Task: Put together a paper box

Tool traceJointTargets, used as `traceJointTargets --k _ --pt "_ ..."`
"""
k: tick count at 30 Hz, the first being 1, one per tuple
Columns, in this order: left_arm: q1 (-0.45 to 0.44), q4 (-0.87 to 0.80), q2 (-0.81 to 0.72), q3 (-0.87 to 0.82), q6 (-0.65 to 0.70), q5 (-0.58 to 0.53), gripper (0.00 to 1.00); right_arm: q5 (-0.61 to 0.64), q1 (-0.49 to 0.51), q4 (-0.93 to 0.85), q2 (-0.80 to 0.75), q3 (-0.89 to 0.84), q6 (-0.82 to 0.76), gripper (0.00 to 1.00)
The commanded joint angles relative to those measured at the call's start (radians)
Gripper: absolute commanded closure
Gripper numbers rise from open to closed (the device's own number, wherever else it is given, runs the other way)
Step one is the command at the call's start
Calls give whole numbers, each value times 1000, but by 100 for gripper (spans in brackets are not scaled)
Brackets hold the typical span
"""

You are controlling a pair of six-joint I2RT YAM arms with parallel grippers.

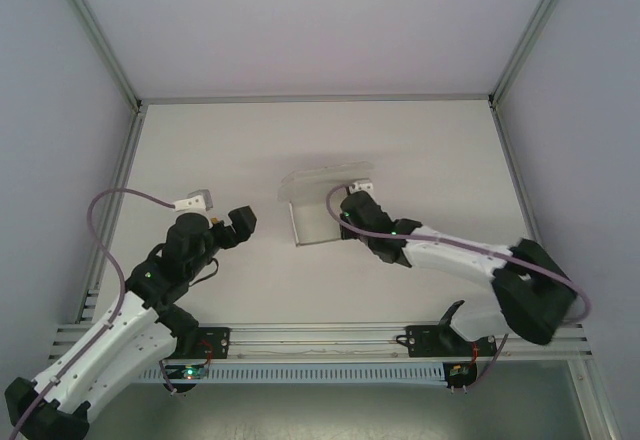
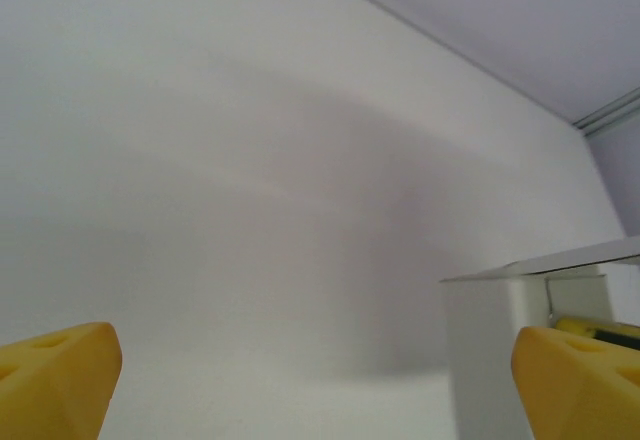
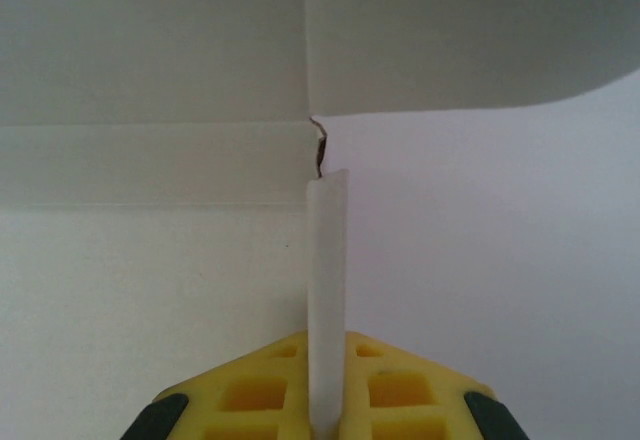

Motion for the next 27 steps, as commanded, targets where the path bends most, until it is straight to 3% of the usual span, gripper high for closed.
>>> traceJointTargets --k 1,5,10,14,19,27 --pt "-6 -32 48 -13 -1 -31 0 88 17 -120 129 88 77 100" --pt "-5 -31 87 0 11 -35 0 91 21 -187 251 169 91 100" --pt "-5 0 90 -10 25 -22 0 93 33 -194 295 182 132 99" --pt "-6 33 112 -14 47 5 0 89 71 -203 307 191 176 75" --pt "-6 68 174 21 89 62 0 125 95 -238 244 207 191 55" --pt "-6 86 289 91 149 74 0 138 78 -233 97 180 148 32"
